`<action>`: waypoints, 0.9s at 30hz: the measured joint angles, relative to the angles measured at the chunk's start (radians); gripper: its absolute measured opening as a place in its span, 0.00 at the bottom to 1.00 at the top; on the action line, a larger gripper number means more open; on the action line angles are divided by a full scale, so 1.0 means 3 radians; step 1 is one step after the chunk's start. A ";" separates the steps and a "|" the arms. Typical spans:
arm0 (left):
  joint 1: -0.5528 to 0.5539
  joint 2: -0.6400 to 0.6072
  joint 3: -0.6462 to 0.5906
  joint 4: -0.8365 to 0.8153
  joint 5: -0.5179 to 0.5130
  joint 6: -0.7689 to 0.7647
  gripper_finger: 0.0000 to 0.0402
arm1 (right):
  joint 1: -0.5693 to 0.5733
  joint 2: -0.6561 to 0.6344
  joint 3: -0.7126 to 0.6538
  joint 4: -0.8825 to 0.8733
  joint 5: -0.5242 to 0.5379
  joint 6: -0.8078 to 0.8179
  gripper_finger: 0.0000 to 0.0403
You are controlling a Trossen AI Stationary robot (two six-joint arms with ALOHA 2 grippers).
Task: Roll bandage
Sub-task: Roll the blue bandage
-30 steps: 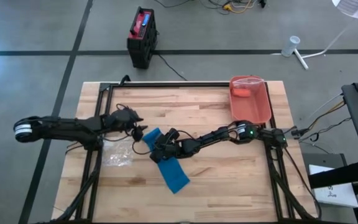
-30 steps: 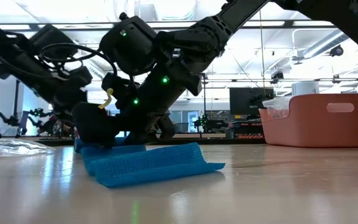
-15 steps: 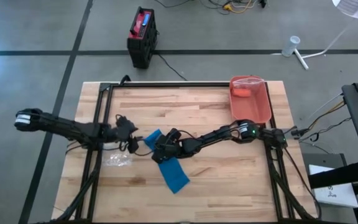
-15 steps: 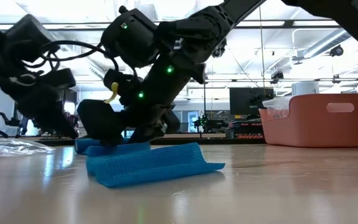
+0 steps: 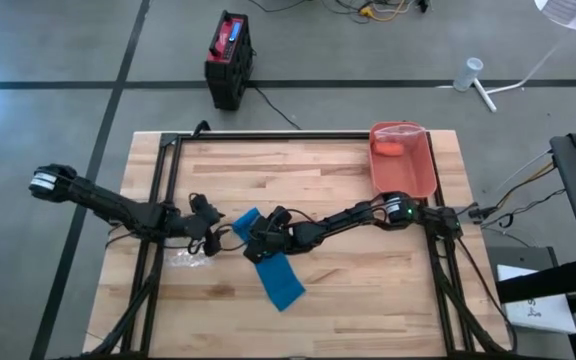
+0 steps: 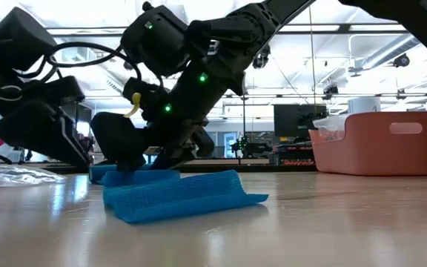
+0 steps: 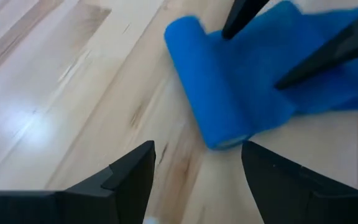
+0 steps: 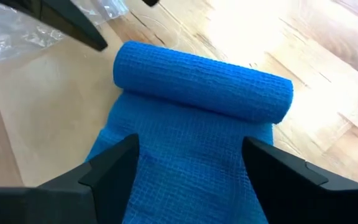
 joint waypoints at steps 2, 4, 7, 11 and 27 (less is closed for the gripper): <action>-0.0013 0.0087 -0.0016 0.0182 0.0000 0.0018 0.58 | 0.0000 -0.0002 0.0000 0.0004 0.0002 0.0002 0.69; -0.0013 0.0223 -0.0036 0.0292 -0.0044 0.0043 0.58 | 0.0000 -0.0011 0.0003 0.0012 0.0003 0.0004 0.69; -0.0011 0.0456 -0.0043 0.0388 -0.0168 0.0052 0.58 | 0.0000 -0.0061 0.0003 0.0018 0.0005 0.0008 0.71; -0.0011 0.0762 -0.0043 0.0666 -0.0212 0.0043 0.58 | 0.0000 -0.0181 0.0013 0.0022 0.0013 -0.0026 0.72; -0.0011 0.1378 -0.0035 0.1484 -0.0286 0.0065 0.58 | -0.0170 -0.0651 0.0013 -0.1160 -0.0041 -0.0436 0.68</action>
